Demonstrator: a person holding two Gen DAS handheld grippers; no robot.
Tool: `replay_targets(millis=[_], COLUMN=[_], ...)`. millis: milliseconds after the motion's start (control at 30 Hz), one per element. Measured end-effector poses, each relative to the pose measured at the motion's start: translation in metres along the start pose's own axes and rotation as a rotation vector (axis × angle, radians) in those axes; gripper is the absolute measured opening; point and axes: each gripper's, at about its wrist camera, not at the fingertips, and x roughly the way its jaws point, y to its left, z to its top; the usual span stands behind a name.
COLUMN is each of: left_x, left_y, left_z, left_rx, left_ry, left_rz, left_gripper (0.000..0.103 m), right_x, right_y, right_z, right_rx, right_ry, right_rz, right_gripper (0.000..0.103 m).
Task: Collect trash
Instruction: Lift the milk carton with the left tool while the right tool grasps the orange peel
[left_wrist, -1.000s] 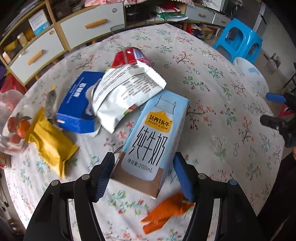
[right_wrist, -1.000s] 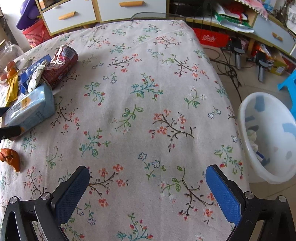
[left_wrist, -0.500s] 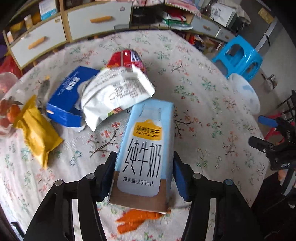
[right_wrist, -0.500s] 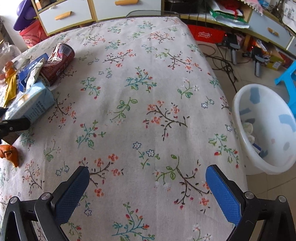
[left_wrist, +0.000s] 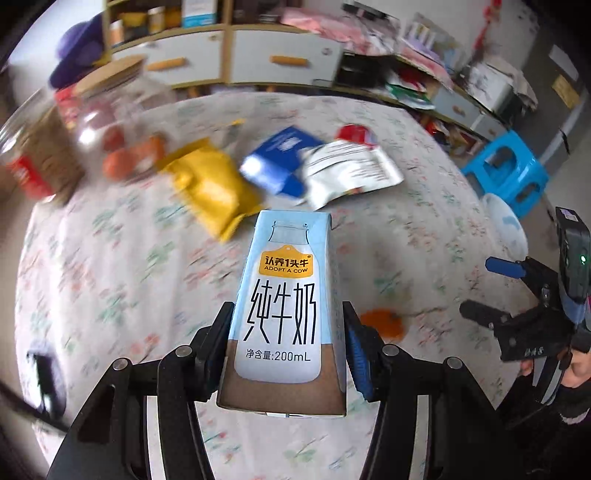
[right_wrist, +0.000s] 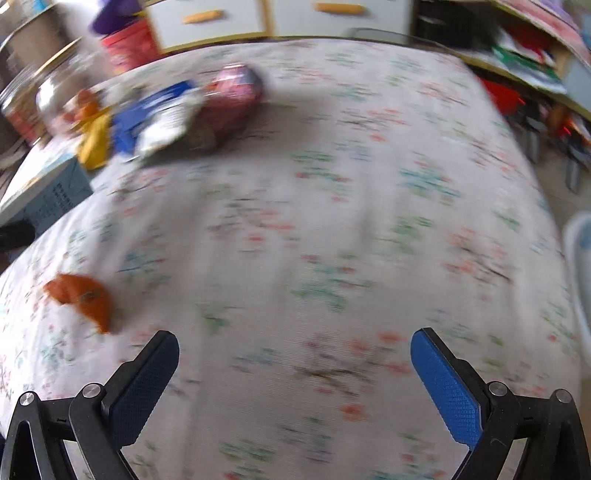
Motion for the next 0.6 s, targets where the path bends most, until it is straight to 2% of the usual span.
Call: replay_targets(millis=[267, 367, 467, 600], left_x=[-0.001, -0.002, -0.002, -0.002], left_y=[0.036, 0.044, 0.049, 0.051], left_z=[-0.031, -0.037, -0.041, -0.043], left_rx=[-0.045, -0.059, -0.072, -0.080], left_ry=[0.028, 0.032, 0.035, 0.036], left_rz=[0.049, 0.056, 0.055, 0.052], left_gripper=[0.058, 0.058, 0.058, 0.058], right_x=[0.027, 0.040, 0.048, 0.054], right_y=[0.077, 0.091, 0.101, 0.113], right_z=[-0.007, -0.007, -0.002, 0.004], right_rx=[-0.184, -0.187, -0.188, -0.185], right_ry=[0.043, 0.056, 0.027, 0.000], right_rz=[0.152, 0.122, 0.080, 0.079], right_gripper=[0.103, 0.103, 0.103, 0.103])
